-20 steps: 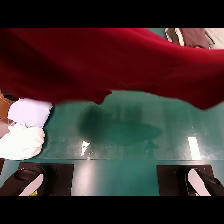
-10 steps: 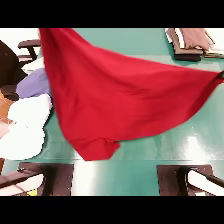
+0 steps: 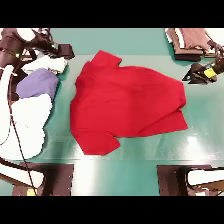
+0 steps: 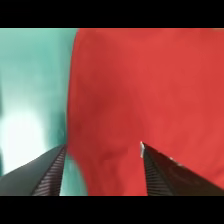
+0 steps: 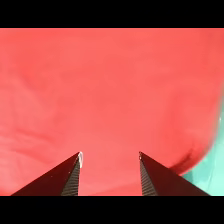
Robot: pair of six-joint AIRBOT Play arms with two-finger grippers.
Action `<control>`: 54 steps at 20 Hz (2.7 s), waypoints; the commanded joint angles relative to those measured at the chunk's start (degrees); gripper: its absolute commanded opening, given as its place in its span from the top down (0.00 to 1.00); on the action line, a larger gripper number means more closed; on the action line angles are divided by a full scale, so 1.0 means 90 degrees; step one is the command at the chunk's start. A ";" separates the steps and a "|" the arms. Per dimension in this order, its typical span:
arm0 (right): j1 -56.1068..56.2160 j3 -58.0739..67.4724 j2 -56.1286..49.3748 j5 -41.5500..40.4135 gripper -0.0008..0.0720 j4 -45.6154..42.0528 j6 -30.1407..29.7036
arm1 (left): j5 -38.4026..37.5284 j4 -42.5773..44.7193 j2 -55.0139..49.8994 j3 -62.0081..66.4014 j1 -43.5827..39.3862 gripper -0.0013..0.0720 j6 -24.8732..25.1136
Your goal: Fold the shirts.
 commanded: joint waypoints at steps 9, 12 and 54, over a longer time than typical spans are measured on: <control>-0.0522 -0.3286 0.2327 -0.0345 0.41 0.1095 -0.0792 | -0.0153 -0.0464 0.3126 -0.5761 0.0733 0.23 -0.0170; -0.0522 -0.3825 0.2800 -0.0546 0.41 0.1117 -0.0789 | 0.0267 -0.0974 0.3672 -0.7456 0.0733 0.23 -0.0112; -0.1324 -0.3716 0.4061 -0.1841 0.97 0.1392 -0.1122 | 0.0542 -0.1025 0.5348 -0.4039 -0.0046 0.95 0.0291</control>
